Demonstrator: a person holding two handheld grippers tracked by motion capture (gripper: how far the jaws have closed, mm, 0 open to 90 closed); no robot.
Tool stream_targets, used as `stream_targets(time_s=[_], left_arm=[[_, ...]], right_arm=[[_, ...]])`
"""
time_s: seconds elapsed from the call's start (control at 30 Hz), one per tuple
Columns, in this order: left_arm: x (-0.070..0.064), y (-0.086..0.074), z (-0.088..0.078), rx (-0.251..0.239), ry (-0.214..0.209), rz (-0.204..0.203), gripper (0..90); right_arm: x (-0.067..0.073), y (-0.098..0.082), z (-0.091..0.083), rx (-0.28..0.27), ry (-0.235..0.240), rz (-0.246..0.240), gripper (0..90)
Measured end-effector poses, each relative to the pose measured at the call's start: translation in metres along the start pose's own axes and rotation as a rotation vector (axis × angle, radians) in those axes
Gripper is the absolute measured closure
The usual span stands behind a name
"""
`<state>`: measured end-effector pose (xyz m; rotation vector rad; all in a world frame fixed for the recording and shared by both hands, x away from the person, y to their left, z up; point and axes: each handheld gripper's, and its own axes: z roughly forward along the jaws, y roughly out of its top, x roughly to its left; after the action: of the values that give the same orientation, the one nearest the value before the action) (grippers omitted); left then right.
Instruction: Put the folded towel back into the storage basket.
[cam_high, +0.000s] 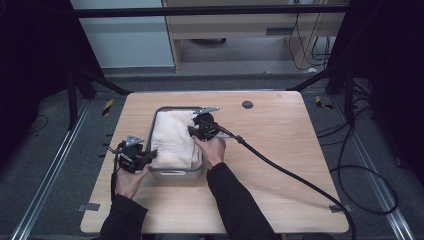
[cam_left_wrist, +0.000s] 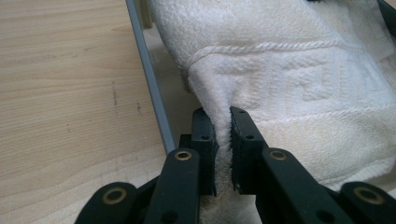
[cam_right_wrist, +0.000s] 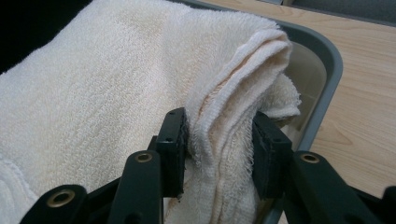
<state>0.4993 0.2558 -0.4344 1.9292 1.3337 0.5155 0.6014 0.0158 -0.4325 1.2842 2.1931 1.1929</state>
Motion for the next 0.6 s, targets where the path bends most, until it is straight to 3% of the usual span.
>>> stream_targets(time_s=[0.47, 0.6], left_arm=[[-0.0028, 0.0012, -0.0005, 0.003, -0.001, 0.006, 73.8], [-0.0034, 0.0031, -0.0045, -0.021, 0.004, 0.004, 69.4]], right_arm=[[-0.0006, -0.0023, 0.0025, 0.016, -0.017, -0.044, 58.7], [0.0002, -0.0006, -0.0017, 0.002, -0.021, -0.065, 58.5]])
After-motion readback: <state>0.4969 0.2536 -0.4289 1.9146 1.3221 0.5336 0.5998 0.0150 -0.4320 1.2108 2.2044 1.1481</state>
